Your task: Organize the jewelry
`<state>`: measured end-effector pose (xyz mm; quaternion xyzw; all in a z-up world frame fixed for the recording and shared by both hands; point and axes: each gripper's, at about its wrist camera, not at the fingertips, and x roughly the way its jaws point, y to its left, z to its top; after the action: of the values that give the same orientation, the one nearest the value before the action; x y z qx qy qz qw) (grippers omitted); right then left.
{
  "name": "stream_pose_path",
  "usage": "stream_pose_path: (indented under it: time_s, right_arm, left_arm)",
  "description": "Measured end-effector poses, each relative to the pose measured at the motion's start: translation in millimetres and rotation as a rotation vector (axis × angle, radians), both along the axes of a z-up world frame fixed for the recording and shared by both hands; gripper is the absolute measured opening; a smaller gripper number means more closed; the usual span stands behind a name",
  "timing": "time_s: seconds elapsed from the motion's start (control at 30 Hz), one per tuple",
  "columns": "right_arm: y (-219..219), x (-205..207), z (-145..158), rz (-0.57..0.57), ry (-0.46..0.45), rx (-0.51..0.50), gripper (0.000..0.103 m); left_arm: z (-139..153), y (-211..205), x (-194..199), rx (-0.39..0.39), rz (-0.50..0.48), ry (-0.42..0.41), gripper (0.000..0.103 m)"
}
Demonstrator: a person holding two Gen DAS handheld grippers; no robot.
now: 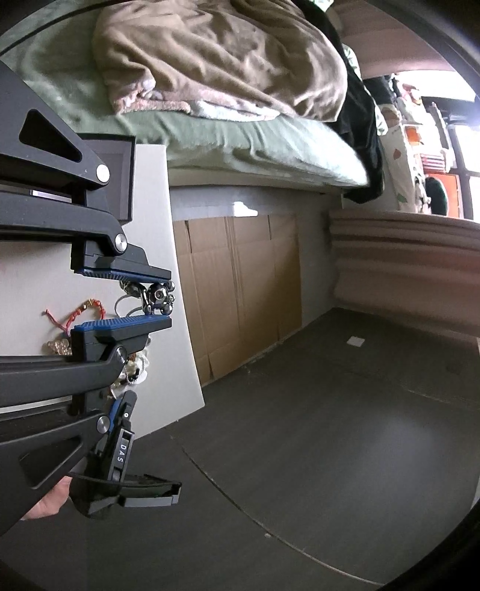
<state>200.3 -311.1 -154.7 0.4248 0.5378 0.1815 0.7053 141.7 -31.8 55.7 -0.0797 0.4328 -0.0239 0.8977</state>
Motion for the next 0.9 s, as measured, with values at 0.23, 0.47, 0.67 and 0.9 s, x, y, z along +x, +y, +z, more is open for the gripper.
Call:
stream_pose_path:
  time_s: [0.23, 0.47, 0.67, 0.9]
  right_arm:
    - [-11.7, -5.9, 12.0, -0.028, -0.036, 0.100, 0.003]
    - [-11.6, -17.9, 54.8, -0.011, -0.165, 0.198, 0.003]
    - [-7.9, -26.1, 72.7, 0.009, -0.224, 0.244, 0.003]
    - [-7.1, -28.8, 76.7, 0.019, -0.244, 0.305, 0.003]
  left_arm:
    - [11.4, 0.5, -3.2, 0.024, 0.008, -0.015, 0.018]
    - [37.2, -0.3, -16.0, 0.033, 0.008, -0.062, 0.018]
    - [63.9, -1.3, -26.4, 0.052, 0.016, -0.110, 0.018]
    - [96.9, -0.3, -39.9, 0.075, 0.026, -0.166, 0.018]
